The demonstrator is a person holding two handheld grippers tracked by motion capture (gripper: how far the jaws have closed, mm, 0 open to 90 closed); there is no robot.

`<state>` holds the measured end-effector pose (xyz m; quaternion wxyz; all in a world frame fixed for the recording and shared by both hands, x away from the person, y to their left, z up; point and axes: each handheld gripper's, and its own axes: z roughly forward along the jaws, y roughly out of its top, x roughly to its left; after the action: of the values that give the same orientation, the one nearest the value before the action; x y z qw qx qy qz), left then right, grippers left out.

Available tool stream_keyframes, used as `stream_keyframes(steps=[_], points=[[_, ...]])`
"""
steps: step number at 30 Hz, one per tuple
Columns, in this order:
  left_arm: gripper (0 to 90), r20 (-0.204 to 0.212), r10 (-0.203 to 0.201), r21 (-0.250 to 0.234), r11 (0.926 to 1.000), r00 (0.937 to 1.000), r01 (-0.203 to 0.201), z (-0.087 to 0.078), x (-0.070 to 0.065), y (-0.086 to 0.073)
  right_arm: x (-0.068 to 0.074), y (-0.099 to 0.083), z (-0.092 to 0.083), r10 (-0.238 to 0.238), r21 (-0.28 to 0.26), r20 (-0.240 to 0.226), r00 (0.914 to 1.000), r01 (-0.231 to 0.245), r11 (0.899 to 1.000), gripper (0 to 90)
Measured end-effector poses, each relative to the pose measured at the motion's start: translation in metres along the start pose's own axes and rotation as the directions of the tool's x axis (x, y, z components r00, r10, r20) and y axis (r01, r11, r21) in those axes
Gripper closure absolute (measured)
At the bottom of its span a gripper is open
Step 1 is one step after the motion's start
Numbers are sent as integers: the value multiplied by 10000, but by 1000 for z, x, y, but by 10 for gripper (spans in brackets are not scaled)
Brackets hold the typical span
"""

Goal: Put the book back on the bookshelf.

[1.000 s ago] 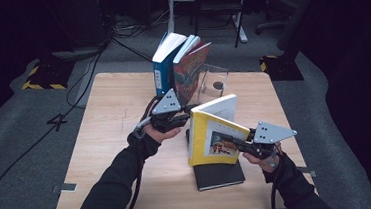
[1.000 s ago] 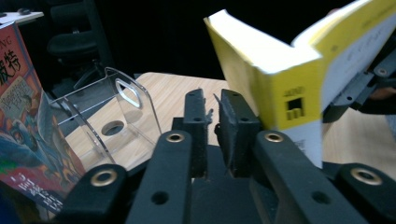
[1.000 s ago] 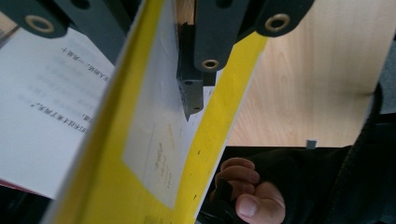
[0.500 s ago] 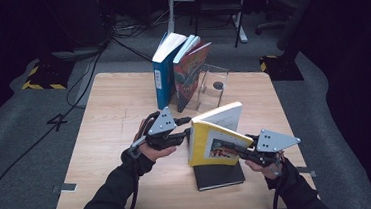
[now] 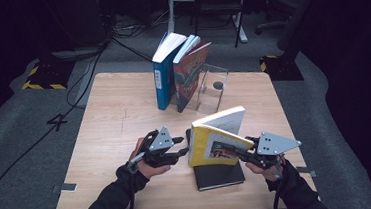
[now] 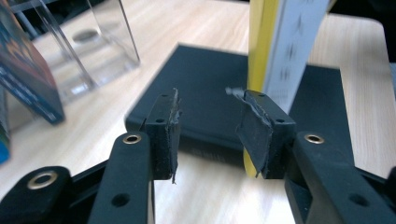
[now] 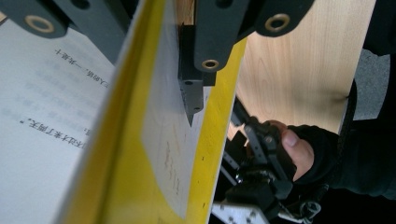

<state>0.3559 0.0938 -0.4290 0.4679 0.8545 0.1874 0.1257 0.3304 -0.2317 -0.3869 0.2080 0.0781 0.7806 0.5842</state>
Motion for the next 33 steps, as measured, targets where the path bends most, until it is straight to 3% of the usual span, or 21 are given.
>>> stream_keyframes(steps=[5,6,9,13,20,29,31,33], points=[[525,462,-349,245,9991,9983,338,5,-11,-18,2,0,-1,-47,35,-18,10000,47,10000,861],[500,700,-370,392,9986,9969,344,12,-18,-22,2,0,-1,-33,37,-35,10000,33,10000,860],[475,657,-191,490,9987,9977,159,20,-25,-23,2,0,-1,0,47,-105,9999,1,10000,860],[475,853,-100,174,9998,9963,86,29,-30,-19,2,-1,-1,44,52,-178,9998,-43,10000,857],[491,685,15,-697,9976,9977,33,34,-31,-6,2,-3,-1,48,250,-173,9998,-44,9997,831],[524,1090,269,-1751,9845,9937,-75,36,-30,15,3,-1,-9,-35,335,16,10000,34,9994,792],[555,1045,260,-1805,9835,9942,-68,35,-30,17,2,-1,-12,-32,353,87,10000,29,9994,783],[560,1203,265,-2145,9767,9924,0,34,-29,21,1,-1,-17,-56,376,179,9998,49,9993,763]])
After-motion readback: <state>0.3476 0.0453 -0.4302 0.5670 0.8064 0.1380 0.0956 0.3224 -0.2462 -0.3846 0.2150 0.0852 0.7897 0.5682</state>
